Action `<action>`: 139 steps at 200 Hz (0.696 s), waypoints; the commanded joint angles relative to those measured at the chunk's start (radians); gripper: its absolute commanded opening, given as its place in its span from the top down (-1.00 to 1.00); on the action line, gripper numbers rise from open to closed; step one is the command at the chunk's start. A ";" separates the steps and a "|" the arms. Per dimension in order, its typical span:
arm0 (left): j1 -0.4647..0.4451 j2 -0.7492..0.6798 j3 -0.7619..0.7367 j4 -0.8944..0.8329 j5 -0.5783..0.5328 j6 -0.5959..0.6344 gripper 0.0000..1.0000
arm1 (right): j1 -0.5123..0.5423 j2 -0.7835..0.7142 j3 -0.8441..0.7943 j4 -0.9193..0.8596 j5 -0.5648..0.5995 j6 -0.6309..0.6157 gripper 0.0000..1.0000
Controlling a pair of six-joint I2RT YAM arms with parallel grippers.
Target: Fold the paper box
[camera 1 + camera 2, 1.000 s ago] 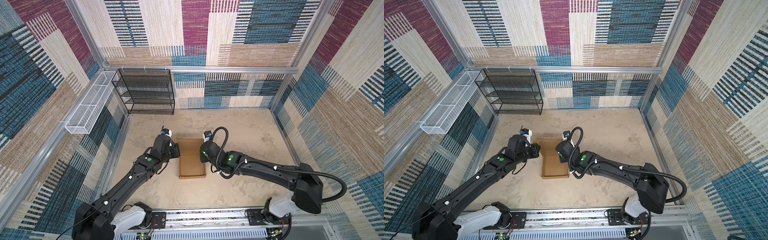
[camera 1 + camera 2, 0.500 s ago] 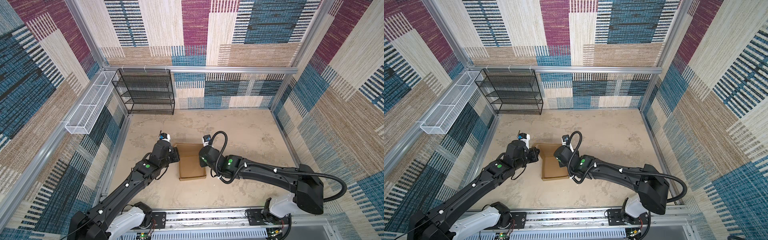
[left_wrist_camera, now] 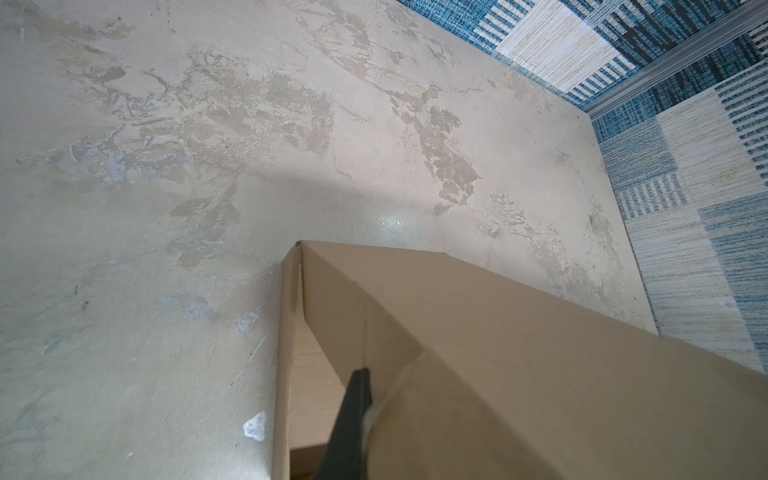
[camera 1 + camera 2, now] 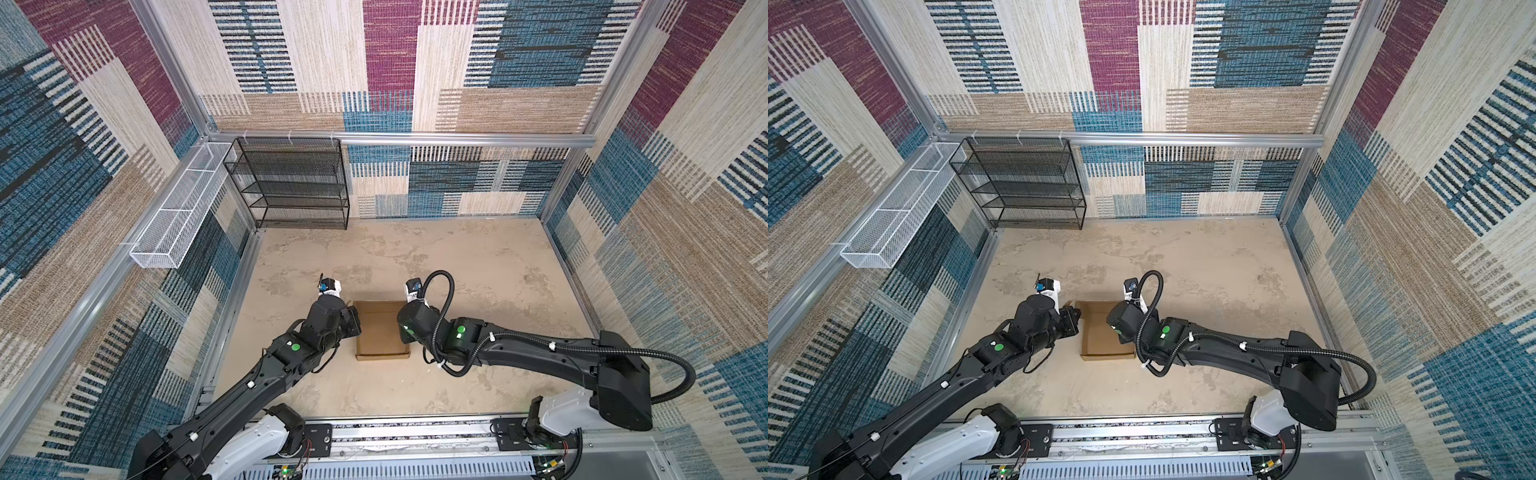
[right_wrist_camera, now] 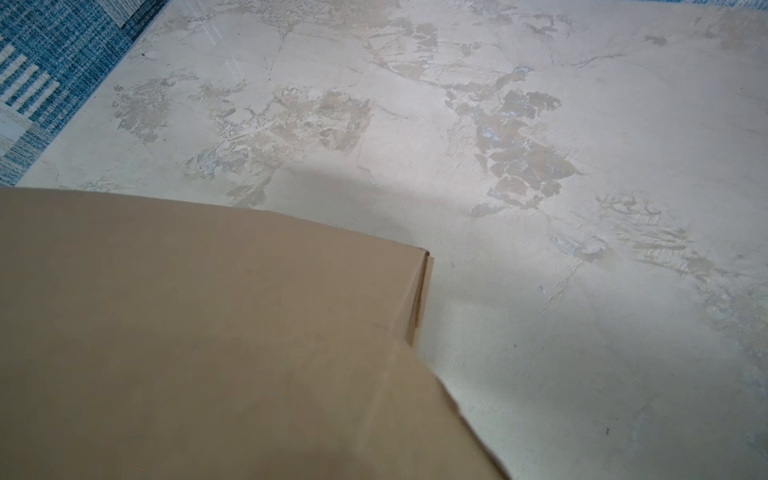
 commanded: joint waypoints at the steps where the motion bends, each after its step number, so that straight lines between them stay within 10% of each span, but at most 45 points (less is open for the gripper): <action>1: -0.007 -0.018 -0.024 -0.003 0.028 -0.031 0.82 | 0.010 -0.008 -0.013 -0.023 -0.037 0.027 0.92; 139: -0.058 -0.167 -0.144 -0.048 -0.027 -0.060 0.82 | 0.123 -0.029 -0.107 0.007 0.002 0.120 0.42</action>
